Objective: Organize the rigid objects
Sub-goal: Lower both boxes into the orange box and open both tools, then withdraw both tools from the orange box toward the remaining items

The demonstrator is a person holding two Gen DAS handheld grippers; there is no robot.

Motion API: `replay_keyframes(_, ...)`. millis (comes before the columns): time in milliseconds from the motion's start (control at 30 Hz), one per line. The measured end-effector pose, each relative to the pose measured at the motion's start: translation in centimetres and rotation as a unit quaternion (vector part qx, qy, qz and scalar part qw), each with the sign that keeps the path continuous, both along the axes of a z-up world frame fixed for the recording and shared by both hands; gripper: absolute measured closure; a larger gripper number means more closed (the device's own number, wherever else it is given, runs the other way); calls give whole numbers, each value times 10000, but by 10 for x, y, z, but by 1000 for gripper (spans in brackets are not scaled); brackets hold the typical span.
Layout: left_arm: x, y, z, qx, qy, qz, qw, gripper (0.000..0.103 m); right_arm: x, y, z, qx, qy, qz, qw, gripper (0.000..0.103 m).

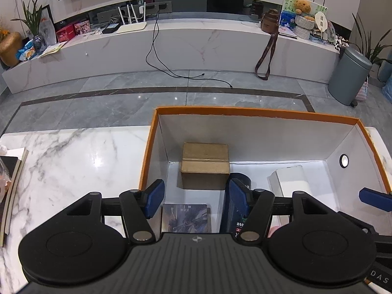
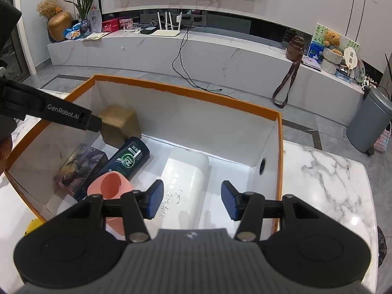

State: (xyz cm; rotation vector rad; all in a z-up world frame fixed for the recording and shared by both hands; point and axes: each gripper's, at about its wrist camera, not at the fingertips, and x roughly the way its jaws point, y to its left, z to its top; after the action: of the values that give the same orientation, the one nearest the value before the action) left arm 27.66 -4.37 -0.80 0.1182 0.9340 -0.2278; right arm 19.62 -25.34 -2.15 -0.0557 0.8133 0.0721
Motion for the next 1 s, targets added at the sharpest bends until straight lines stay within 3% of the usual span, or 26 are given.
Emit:
replay_keyframes(800, -41, 3, 32, 193, -384, -207, 9989, 31, -31, -9, 33, -88, -326, 75, 9994, 51)
replay_keyframes(1000, -60, 18, 37, -14, -322, -248, 9992, 31, -49, -8, 44, -135, -425, 171, 9989, 51)
